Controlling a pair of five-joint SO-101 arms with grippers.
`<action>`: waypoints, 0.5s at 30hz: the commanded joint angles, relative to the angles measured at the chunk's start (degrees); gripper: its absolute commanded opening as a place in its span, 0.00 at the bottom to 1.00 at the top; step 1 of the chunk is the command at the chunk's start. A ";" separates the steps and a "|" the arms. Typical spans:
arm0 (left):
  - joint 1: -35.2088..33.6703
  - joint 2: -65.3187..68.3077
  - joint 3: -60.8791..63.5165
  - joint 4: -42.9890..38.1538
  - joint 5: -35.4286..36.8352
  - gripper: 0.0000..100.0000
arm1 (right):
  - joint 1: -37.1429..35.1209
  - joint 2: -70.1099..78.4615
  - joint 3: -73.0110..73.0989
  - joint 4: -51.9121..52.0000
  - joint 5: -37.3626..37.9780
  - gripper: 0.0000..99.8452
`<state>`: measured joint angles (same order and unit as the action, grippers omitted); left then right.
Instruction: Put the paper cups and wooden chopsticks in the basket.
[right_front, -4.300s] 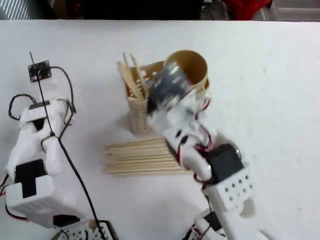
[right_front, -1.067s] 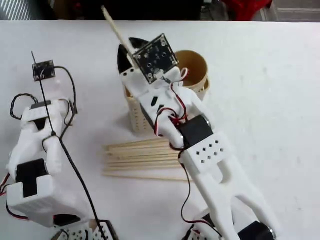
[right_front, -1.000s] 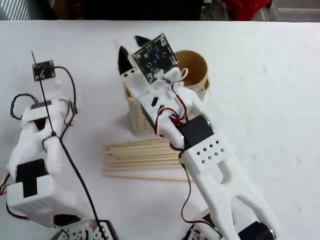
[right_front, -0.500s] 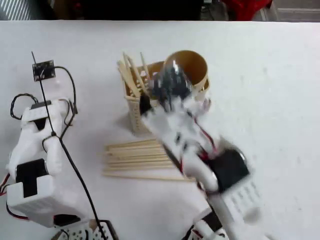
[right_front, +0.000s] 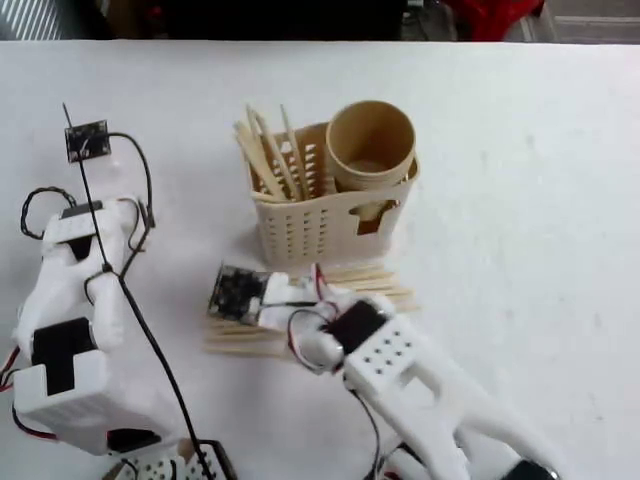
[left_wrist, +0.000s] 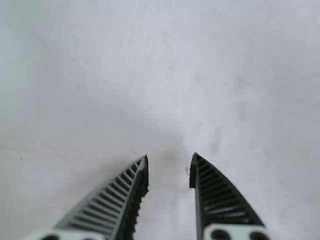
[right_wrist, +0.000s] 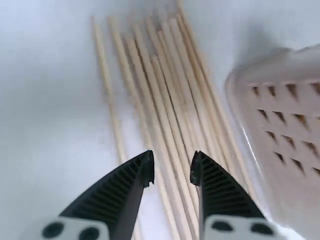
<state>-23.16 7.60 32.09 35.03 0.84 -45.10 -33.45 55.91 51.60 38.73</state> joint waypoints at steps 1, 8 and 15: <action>0.75 -0.22 -1.32 -1.05 -0.62 0.15 | -2.77 3.47 0.97 -3.38 1.05 0.10; 0.75 -0.22 -1.49 -1.05 -0.62 0.15 | -8.75 5.76 3.96 -1.54 2.29 0.09; 0.75 -0.22 -1.23 -1.05 -0.62 0.15 | -9.45 6.20 5.54 -0.84 5.36 0.09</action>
<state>-23.16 7.60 32.09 35.03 0.84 -54.07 -27.03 61.63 50.29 43.21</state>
